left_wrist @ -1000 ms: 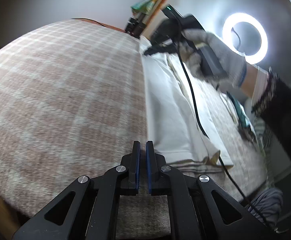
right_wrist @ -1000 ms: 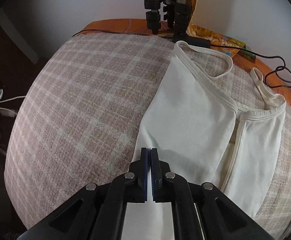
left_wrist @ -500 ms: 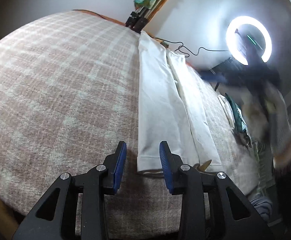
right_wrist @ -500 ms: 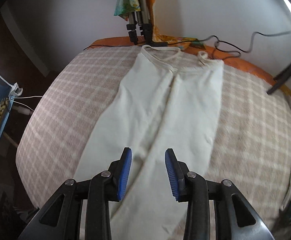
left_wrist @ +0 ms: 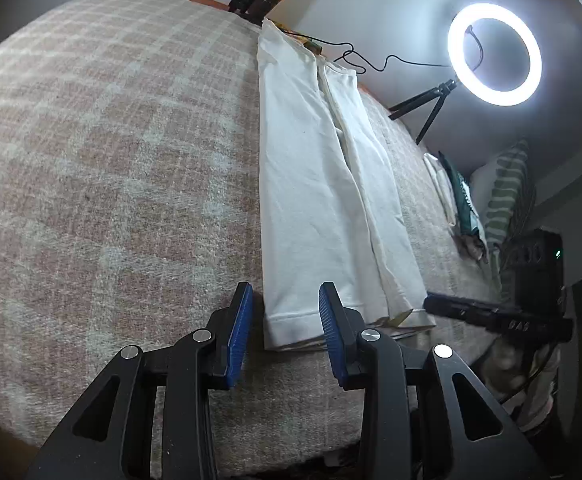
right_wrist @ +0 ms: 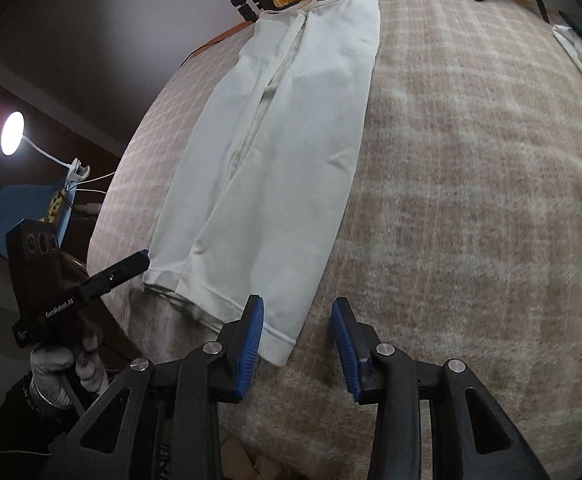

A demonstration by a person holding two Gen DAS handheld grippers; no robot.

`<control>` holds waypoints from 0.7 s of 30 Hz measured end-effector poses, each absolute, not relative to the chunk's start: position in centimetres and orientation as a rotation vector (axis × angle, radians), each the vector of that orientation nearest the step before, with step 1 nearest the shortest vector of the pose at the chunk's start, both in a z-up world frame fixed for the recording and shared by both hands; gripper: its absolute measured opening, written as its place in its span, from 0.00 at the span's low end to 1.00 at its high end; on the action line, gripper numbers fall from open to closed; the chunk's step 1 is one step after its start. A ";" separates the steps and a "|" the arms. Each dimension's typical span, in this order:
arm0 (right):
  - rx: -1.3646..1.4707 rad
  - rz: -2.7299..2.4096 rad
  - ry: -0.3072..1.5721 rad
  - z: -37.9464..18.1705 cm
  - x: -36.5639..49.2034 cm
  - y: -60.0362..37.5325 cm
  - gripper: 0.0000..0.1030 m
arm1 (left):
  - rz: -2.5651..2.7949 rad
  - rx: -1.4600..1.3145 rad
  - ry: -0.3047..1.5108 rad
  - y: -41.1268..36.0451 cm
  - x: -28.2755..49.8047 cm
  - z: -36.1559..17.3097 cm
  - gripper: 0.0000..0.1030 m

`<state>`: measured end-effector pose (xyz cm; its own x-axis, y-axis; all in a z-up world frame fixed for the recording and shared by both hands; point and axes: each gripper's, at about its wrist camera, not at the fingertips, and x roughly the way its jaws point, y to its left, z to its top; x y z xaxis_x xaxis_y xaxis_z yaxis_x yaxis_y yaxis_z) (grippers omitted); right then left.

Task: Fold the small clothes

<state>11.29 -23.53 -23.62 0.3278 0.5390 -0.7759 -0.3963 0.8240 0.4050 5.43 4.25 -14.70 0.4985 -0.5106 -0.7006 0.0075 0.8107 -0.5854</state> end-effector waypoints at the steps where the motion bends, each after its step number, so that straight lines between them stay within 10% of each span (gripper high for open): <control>1: 0.152 0.617 1.075 -23.8 10.9 -23.5 0.36 | -0.343 -0.573 1.013 4.2 5.5 -14.7 0.31; 12: 0.165 0.661 1.076 -24.5 10.5 -23.1 0.03 | -0.371 -0.504 0.991 3.6 4.9 -14.7 0.04; 21: 0.113 0.660 1.061 -24.5 9.9 -23.2 0.05 | -0.367 -0.501 0.991 4.5 4.7 -15.1 0.03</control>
